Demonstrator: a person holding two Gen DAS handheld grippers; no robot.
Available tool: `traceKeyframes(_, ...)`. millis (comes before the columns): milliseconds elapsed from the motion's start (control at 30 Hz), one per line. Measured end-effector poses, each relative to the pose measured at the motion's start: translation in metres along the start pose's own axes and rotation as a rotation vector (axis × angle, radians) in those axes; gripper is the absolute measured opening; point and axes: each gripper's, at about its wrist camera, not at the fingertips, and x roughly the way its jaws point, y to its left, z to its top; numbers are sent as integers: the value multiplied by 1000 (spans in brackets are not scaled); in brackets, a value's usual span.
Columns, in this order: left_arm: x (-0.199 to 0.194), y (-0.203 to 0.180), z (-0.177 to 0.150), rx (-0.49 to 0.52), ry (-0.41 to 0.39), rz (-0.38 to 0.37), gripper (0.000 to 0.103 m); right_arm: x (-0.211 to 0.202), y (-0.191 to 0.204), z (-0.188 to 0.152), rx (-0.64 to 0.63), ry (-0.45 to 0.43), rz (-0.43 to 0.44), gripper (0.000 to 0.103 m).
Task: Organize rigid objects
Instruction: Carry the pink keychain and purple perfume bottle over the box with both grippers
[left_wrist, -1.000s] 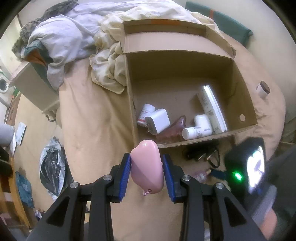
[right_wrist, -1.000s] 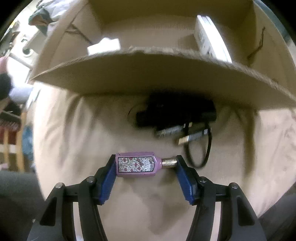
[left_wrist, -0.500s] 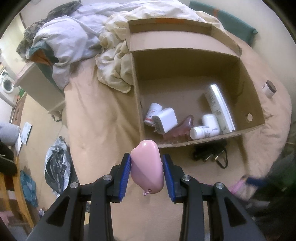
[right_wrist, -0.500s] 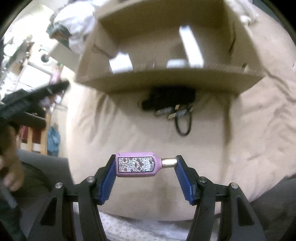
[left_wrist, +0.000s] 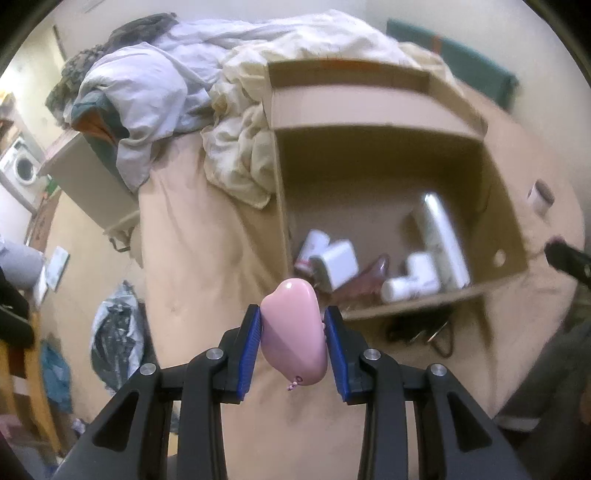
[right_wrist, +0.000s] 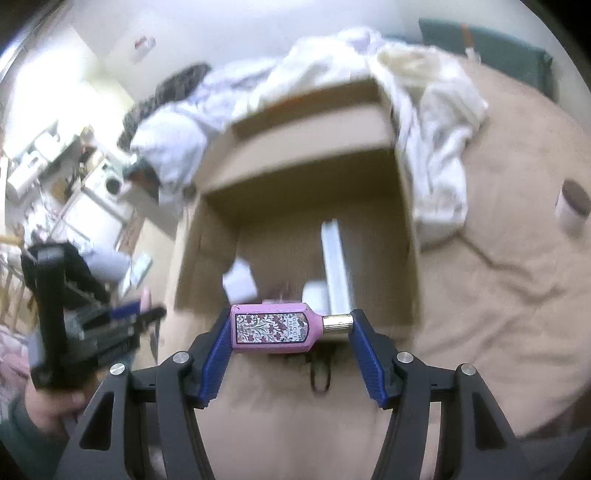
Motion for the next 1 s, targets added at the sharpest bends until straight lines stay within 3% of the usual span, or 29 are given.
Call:
traceKeyframes(167, -13, -10, 26, 18, -70, 4, 32, -5, -5, 41, 0, -81, 46, 65)
traceKeyframes(400, -6, -35, 72, 66, -112, -5, 32, 15, -6, 86, -44, -144, -13, 65)
traceKeyframes(567, 24, -44, 82, 59, -102, -12, 32, 47, -14, 78, -37, -81, -10, 65)
traceKeyframes(800, 66, -45, 72, 50, -83, -18, 32, 81, -11, 59, -84, 33, -25, 65)
traceKeyframes(933, 78, -54, 67, 107, -69, 31, 32, 96, -1, 52, -187, 74, -128, 65)
traceKeyframes(1000, 84, -56, 66, 112, -55, 29, 32, 101, 0, 51, -200, 88, -139, 65)
